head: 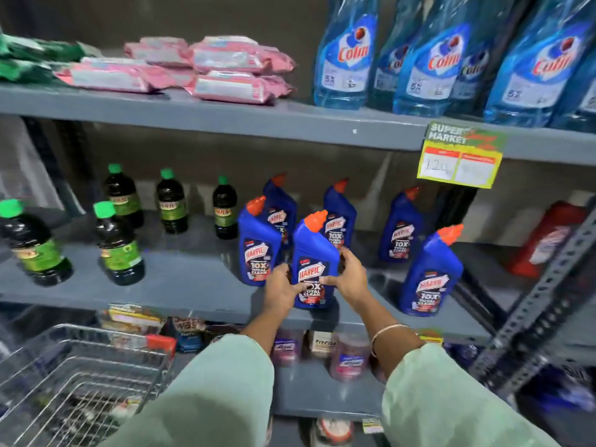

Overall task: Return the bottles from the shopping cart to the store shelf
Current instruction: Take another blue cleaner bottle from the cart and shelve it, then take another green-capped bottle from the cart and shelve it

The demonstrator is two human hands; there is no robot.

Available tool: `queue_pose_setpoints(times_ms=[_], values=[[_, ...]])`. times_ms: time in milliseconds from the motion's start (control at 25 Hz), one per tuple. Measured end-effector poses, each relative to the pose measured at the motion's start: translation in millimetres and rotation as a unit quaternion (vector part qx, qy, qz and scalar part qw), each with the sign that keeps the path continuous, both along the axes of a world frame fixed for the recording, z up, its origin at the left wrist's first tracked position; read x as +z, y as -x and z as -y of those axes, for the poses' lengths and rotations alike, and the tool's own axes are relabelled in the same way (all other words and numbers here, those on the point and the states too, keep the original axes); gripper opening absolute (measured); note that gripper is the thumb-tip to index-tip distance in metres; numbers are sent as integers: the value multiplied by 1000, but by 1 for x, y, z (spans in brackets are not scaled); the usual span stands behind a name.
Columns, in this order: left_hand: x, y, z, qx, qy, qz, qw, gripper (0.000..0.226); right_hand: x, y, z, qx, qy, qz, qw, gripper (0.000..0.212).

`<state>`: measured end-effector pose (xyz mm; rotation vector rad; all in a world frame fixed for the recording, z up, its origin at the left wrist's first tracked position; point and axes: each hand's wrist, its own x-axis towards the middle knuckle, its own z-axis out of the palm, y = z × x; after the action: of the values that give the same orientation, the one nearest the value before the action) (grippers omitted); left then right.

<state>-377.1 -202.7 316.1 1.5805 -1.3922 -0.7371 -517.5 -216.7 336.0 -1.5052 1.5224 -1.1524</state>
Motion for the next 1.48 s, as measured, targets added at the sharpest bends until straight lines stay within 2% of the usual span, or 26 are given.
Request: queue_pose_setpoints(times_ms=[280,560,680,760,800,840,960,1080,1160,1280,1320,1400,1440,1480], values=[[-5,21,28,7,-17,13,1000,30,-14,17,32,-30,-13,6,999,62],[-10,19,26,6,-5,4,1000,37,-20,9,28,-40,-14,34,998,56],[-13,11,10,-4,-12,-5,1000,46,-27,-4,1,-156,-7,56,986,52],[-13,-14,-8,22,1,-16,1000,30,-35,-24,-21,-232,-14,68,970,42],[-15,-35,-19,51,5,-23,998,19,-40,-44,-29,-235,-25,73,969,38],[-15,-59,-31,85,6,-19,996,15,-45,-67,-36,-219,-36,69,973,33],[-23,-140,-61,180,-2,-1,984,23,-53,-149,-47,-137,-37,46,989,22],[-40,-236,-102,279,-26,-13,960,24,-56,-258,-58,-19,-12,15,1000,18],[-71,-304,-133,335,-70,-7,940,26,-72,-327,-73,55,-15,-5,998,16],[-131,-386,-187,354,-188,-25,916,34,-110,-411,-105,173,-60,-22,983,16],[-156,-410,-209,357,-245,-43,900,35,-133,-438,-118,219,-99,-20,970,17],[-203,-437,-256,359,-356,-93,858,36,-195,-472,-137,302,-205,-69,929,35],[-229,-446,-281,367,-397,-130,832,36,-234,-489,-150,343,-262,-136,892,38],[-252,-450,-303,379,-420,-164,808,34,-271,-499,-165,396,-319,-203,837,31]])
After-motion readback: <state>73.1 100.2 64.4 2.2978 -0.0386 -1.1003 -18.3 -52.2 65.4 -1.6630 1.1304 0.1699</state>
